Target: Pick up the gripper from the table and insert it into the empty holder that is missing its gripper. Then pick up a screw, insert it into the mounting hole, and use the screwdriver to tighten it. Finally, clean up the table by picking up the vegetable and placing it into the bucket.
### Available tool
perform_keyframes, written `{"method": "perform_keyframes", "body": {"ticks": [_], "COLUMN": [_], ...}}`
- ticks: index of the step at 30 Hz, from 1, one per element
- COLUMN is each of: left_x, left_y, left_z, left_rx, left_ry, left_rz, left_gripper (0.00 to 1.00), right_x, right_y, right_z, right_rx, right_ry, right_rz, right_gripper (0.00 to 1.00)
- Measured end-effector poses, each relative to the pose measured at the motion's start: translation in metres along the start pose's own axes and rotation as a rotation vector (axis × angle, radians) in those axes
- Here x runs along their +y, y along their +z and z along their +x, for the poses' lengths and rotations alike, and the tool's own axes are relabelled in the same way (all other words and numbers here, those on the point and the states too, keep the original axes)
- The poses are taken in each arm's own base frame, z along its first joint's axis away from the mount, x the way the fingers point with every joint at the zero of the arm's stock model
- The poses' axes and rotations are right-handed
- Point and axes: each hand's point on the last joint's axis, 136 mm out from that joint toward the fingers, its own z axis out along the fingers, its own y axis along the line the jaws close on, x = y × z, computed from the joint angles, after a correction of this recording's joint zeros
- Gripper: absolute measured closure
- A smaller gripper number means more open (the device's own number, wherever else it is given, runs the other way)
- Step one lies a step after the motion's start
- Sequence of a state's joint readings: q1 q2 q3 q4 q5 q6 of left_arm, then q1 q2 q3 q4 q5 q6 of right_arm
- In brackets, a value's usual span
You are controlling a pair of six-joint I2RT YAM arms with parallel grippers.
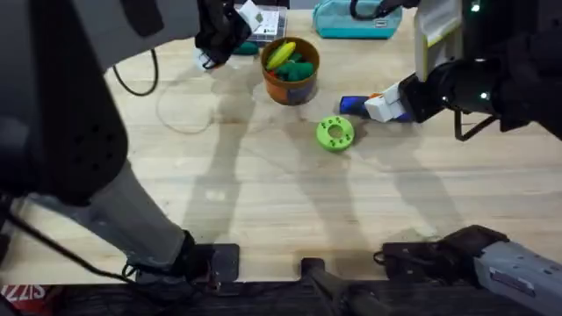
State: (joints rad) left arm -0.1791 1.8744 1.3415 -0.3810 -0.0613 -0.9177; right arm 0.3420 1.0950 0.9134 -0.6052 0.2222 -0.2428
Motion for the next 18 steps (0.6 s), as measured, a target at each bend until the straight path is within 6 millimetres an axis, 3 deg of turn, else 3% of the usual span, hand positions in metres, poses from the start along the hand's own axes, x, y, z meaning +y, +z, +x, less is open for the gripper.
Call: {"method": "perform_keyframes", "body": {"ticks": [2,10,18], "left_x": [0.002,-0.005,0.004], "left_y": [0.011,0.051,0.056], "left_z": [0.000,-0.003,0.002], "left_rx": [-0.008,-0.051,-0.044], "left_ry": [-0.049,-0.142,0.020], "left_rz": [-0.006,0.051,0.012], "left_gripper": [0.005,0.131,0.126], "right_x": [0.000,0.000,0.000], "right_y": [0.000,0.000,0.000], "right_z": [0.000,0.000,-0.001], "right_rx": [0.000,0.000,-0.006], "right_ry": [0.000,0.000,0.001], "right_rz": [0.000,0.000,0.001], "right_gripper": [0.055,0.055,0.055]}}
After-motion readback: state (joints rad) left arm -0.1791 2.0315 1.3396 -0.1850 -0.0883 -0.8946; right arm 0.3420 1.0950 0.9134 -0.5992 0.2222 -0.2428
